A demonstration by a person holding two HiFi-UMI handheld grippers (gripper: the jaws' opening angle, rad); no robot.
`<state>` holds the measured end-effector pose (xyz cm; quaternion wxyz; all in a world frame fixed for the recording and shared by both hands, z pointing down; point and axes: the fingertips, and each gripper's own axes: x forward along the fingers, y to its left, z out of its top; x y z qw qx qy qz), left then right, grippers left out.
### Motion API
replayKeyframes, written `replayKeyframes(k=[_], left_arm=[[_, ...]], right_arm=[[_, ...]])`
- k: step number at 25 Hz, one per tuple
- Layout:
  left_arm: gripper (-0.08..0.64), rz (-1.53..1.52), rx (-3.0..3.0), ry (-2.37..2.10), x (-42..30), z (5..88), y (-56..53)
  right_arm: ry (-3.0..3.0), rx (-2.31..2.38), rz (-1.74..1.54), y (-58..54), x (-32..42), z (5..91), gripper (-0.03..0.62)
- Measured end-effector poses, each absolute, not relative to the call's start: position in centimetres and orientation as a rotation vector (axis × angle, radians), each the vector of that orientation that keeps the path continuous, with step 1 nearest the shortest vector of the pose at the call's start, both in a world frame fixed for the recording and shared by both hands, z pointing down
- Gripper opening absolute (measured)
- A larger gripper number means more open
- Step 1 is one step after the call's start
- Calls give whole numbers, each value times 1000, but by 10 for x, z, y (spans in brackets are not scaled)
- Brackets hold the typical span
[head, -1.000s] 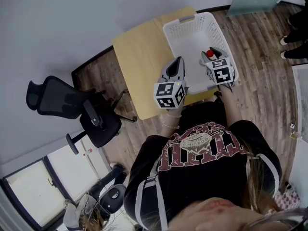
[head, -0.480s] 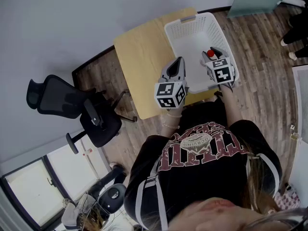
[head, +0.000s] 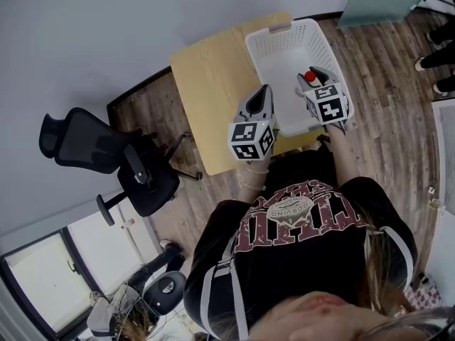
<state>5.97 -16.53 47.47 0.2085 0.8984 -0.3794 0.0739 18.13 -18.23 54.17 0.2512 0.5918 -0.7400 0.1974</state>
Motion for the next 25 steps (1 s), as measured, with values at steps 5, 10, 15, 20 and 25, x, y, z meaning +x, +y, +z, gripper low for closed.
replayKeyframes(k=[5, 10, 15, 20, 25], left_arm=[[46, 197, 2495, -1067, 56, 474, -166], [46, 191, 2488, -1079, 51, 474, -165], [46, 182, 2482, -1091, 47, 474, -166], [46, 172, 2470, -1101, 42, 474, -164], [46, 164, 2460, -1114, 34, 474, -164]], right_arm=[[-2040, 1592, 514, -186, 174, 533, 170], [-2064, 1574, 498, -188, 168, 525, 170], [-2096, 1558, 485, -188, 162, 516, 170], [-2139, 1559, 475, -187, 158, 503, 170], [-2170, 1558, 445, -189, 150, 487, 170]])
